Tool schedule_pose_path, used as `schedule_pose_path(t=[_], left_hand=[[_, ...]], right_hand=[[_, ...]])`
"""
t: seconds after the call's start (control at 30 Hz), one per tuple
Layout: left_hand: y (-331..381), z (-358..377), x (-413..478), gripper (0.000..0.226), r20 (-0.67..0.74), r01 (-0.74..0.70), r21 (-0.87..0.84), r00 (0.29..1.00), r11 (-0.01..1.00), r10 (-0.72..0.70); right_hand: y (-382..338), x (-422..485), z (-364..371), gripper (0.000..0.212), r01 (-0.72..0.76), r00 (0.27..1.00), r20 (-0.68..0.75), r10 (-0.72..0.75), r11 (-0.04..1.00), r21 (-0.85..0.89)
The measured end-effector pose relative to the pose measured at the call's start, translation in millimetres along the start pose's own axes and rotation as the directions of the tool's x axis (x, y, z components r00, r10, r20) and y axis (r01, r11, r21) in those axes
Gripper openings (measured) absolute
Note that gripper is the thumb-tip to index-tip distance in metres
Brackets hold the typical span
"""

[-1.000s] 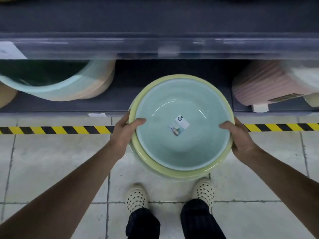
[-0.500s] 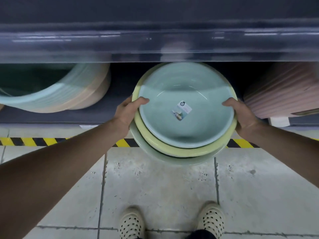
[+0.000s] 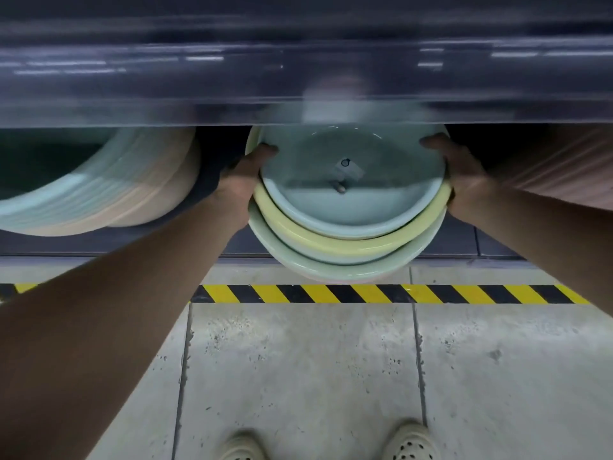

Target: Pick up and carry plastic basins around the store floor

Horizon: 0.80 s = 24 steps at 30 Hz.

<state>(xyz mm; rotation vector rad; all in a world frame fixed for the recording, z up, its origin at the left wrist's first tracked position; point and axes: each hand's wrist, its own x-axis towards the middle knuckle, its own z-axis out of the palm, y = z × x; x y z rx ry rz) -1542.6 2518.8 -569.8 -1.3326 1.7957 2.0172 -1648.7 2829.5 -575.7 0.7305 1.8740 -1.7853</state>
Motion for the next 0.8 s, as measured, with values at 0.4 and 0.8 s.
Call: schedule_pose_path(t=[0.4, 0.8], left_hand=[[-11.5, 16.2, -36.4, 0.037, -0.097, -0.129, -0.05, 0.988, 0.99, 0.124], [-19.7, -41.7, -168.9, 0.062, 0.071, -0.029, 0.306, 0.997, 0.951, 0.008]], right_hand=[[9.3, -41.1, 9.4, 0.065, 0.126, 0.99, -0.049, -0.13, 0.989, -0.076], [14.8, -204.1, -45.6, 0.044, 0.098, 0.986, 0.166, -0.031, 0.903, -0.419]])
